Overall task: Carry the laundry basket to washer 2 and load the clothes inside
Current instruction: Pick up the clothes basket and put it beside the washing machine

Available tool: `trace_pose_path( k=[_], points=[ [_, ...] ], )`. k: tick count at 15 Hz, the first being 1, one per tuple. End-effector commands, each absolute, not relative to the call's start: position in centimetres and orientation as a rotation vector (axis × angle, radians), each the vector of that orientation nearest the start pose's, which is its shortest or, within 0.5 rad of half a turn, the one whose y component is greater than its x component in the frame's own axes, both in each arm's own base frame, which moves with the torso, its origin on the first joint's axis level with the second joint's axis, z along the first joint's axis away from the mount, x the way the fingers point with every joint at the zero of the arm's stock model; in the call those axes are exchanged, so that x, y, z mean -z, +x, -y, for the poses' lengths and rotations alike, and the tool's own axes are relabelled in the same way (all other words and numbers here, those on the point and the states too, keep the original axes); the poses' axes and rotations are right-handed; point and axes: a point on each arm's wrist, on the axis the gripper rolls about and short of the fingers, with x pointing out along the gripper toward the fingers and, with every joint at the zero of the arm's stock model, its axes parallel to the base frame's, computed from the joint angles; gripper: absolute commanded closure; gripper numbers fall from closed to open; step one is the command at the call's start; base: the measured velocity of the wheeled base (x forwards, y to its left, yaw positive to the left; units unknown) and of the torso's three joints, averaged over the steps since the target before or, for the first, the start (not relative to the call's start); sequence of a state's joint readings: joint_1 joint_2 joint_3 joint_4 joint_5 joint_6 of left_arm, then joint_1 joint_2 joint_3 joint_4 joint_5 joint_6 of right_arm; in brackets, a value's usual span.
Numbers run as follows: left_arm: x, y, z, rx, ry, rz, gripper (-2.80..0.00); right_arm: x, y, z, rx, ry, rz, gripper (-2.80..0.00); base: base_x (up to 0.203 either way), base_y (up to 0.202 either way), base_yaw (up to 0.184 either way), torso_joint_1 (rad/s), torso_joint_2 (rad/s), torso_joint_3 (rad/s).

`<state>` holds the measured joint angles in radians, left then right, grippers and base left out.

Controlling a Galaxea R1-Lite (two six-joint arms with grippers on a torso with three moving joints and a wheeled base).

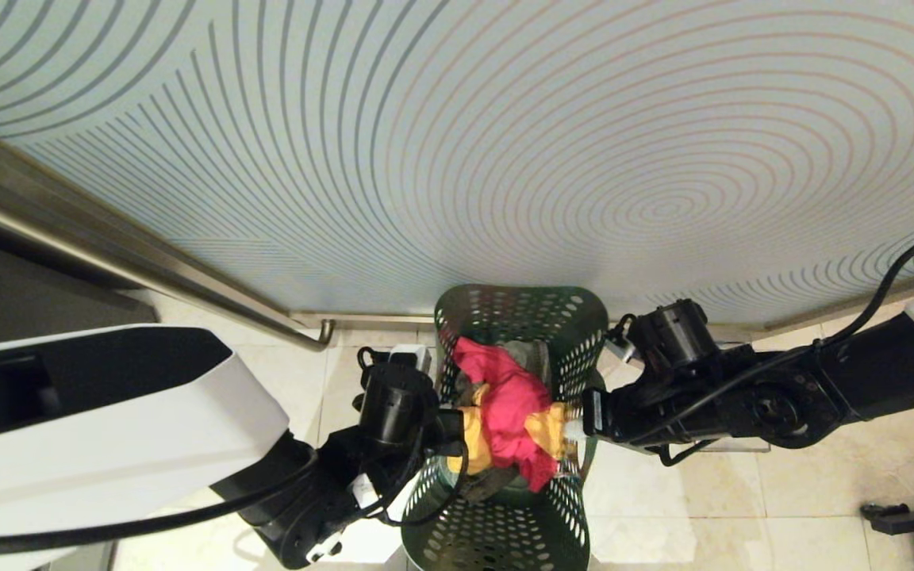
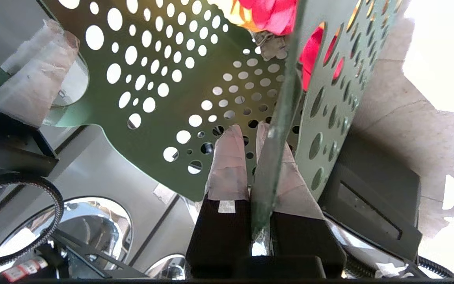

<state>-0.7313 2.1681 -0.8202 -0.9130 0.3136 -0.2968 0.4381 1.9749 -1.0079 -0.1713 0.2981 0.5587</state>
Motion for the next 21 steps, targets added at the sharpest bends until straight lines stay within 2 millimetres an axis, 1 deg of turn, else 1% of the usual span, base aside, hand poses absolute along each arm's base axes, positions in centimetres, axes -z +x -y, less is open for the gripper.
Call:
trace_pose_path(
  k=[1,4,7,9,12,16,18,21],
  points=[
    [-5.0,28.2,24.4,0.35,-0.073,-0.438,0.0,-10.1,31.2,-15.4,-0.451,0.45,-0.987,0.0,0.0,0.0,0.0,0.0,0.0,0.0],
    [-5.4,28.0,24.4,0.354,-0.082,-0.435,0.0,-10.1,31.0,-15.5,-0.463,0.448,-0.956,0.0,0.0,0.0,0.0,0.0,0.0,0.0],
    [-5.6,27.8,24.3,0.356,-0.083,-0.431,0.0,-11.2,30.0,-16.3,-0.487,0.433,-0.925,0.0,0.0,0.0,0.0,0.0,0.0,0.0],
    [-5.2,27.5,24.1,0.35,-0.072,-0.446,0.0,-11.4,29.4,-16.2,-0.492,0.429,-0.928,0.0,0.0,0.0,0.0,0.0,0.0,0.0],
    [-4.5,26.8,23.6,0.351,-0.049,-0.475,0.0,-11.4,29.3,-16.2,-0.492,0.431,-0.929,0.0,0.0,0.0,0.0,0.0,0.0,0.0],
    [-4.7,26.1,23.3,0.356,-0.033,-0.479,0.0,-11.7,29.2,-16.2,-0.494,0.431,-0.922,0.0,0.0,0.0,0.0,0.0,0.0,0.0],
    [-5.3,25.6,23.5,0.372,-0.037,-0.467,0.0,-12.0,29.1,-16.1,-0.497,0.432,-0.914,0.0,0.0,0.0,0.0,0.0,0.0,0.0],
    [-5.4,25.4,23.5,0.376,-0.036,-0.468,0.0,-12.1,29.0,-16.1,-0.492,0.431,-0.908,0.0,0.0,0.0,0.0,0.0,0.0,0.0]
  ],
)
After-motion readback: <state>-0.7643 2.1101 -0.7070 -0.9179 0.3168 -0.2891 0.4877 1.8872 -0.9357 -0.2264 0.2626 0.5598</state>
